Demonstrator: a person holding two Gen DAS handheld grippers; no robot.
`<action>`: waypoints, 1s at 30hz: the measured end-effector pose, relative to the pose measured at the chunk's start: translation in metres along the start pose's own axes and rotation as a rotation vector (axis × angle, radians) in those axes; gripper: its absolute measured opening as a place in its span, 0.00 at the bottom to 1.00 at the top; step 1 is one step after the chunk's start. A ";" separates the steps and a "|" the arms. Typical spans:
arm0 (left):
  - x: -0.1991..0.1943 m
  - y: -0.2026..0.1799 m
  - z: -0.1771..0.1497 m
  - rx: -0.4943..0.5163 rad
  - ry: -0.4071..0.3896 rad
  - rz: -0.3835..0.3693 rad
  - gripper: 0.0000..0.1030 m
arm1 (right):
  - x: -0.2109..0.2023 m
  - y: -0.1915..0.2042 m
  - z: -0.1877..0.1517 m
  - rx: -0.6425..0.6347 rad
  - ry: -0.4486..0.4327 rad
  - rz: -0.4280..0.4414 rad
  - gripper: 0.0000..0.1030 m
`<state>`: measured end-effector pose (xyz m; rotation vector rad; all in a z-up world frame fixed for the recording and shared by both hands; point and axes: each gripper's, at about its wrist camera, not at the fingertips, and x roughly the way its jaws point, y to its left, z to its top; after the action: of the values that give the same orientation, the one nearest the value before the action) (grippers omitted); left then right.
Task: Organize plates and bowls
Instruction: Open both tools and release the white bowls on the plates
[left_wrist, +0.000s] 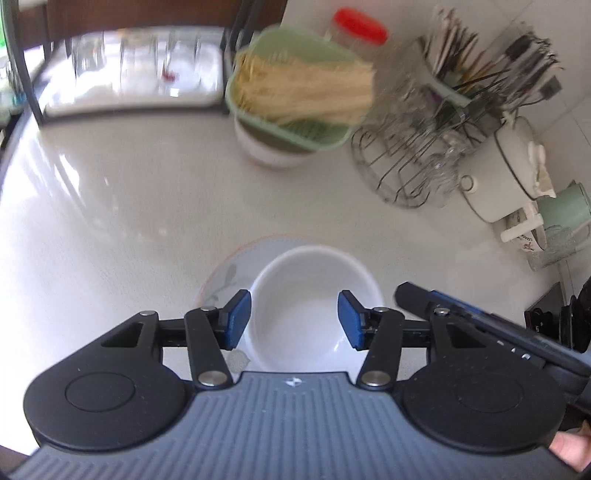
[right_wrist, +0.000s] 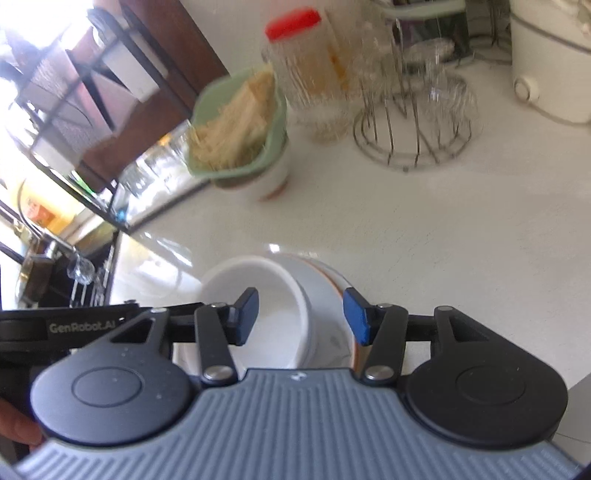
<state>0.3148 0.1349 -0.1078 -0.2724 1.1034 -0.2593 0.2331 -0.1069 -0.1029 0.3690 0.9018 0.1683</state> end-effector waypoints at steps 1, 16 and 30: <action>-0.009 -0.004 0.001 0.013 -0.021 0.005 0.56 | -0.006 0.002 0.002 -0.009 -0.019 -0.005 0.52; -0.153 -0.075 -0.062 0.044 -0.327 0.082 0.57 | -0.134 0.005 0.003 -0.181 -0.280 0.133 0.53; -0.199 -0.134 -0.163 0.116 -0.431 0.139 0.61 | -0.205 -0.023 -0.062 -0.218 -0.363 0.150 0.53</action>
<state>0.0739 0.0619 0.0358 -0.1377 0.6742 -0.1305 0.0580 -0.1735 0.0042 0.2526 0.4915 0.3236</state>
